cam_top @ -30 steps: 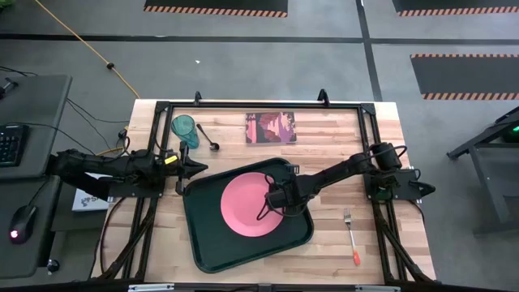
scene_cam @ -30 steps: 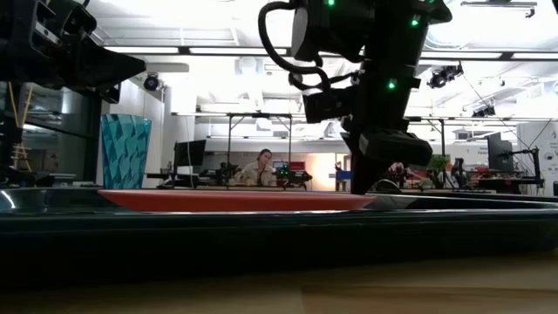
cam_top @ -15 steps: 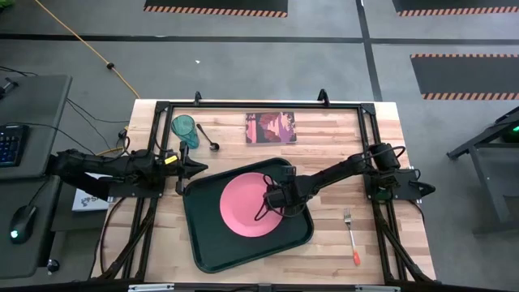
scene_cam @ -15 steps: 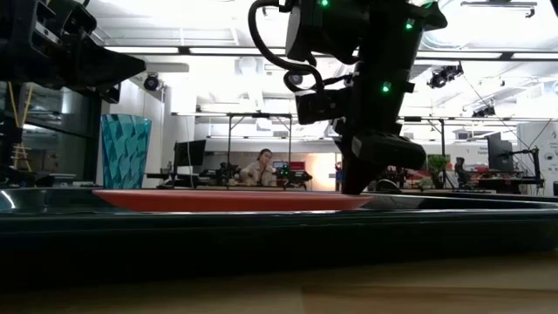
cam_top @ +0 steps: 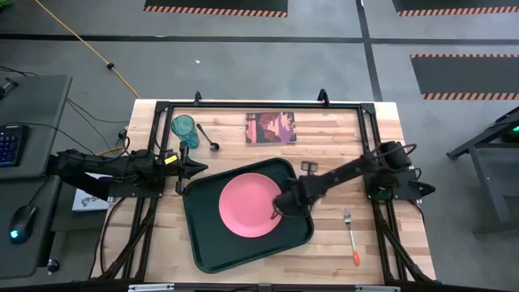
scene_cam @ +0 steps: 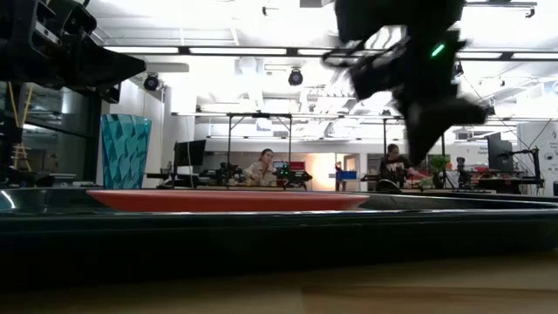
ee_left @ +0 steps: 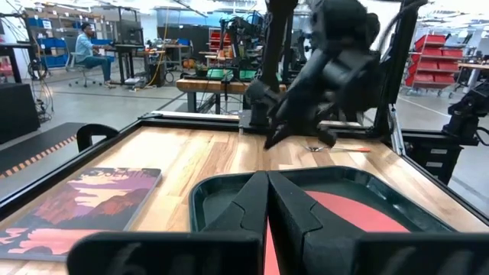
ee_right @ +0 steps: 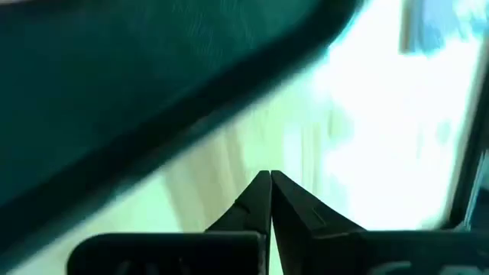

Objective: Pick and place plate/cup/fork/spoon on tray
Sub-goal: Put the orange fork on the black serving tray to the right of the pink plate

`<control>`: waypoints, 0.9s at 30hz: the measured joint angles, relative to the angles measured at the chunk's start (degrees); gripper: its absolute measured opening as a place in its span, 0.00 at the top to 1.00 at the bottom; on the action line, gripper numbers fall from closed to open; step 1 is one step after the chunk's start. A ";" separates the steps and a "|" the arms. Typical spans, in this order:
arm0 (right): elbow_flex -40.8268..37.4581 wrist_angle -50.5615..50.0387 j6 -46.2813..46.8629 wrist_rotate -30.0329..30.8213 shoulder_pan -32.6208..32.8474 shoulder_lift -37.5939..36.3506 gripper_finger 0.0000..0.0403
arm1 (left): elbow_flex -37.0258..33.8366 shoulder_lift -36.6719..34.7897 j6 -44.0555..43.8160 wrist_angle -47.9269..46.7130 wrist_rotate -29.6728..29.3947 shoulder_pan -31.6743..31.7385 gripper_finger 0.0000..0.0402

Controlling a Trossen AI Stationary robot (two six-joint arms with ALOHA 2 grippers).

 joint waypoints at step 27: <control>0.02 -13.39 93.80 -11.31 39.94 -12.64 0.58 | 0.00 -0.02 0.00 0.01 0.00 0.02 1.00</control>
